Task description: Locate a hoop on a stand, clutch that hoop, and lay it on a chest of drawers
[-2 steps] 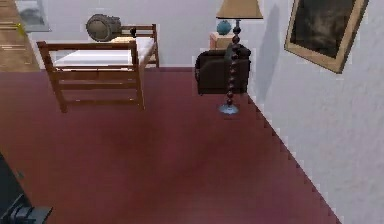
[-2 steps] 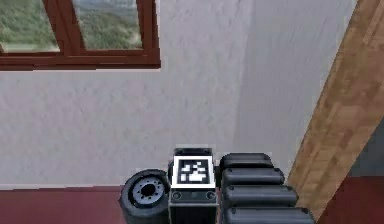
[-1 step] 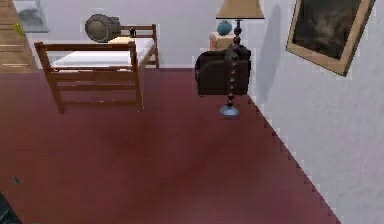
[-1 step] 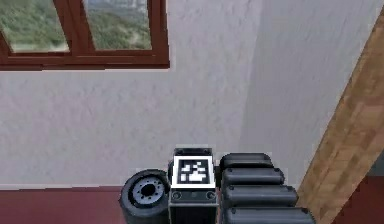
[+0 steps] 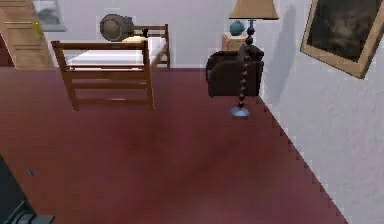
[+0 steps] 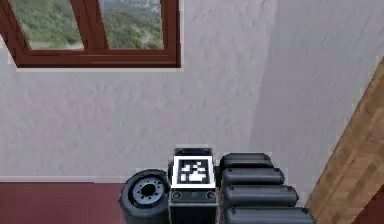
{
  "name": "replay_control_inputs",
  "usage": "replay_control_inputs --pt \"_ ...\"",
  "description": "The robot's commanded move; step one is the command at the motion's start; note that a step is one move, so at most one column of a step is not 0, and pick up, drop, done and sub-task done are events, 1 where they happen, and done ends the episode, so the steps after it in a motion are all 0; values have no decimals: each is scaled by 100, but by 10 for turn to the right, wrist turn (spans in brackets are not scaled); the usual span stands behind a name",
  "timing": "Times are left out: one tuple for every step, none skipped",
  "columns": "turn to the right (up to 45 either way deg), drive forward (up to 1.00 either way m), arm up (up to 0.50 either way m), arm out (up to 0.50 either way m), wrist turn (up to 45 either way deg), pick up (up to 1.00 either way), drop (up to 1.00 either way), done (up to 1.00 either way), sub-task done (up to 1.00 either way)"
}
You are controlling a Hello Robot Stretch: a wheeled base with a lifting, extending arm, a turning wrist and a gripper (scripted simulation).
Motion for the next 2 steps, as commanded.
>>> replay_control_inputs --pt "0 100 0 0 0 0 0 0 0" --pt "0 100 0 0 0 0 0 0 0"
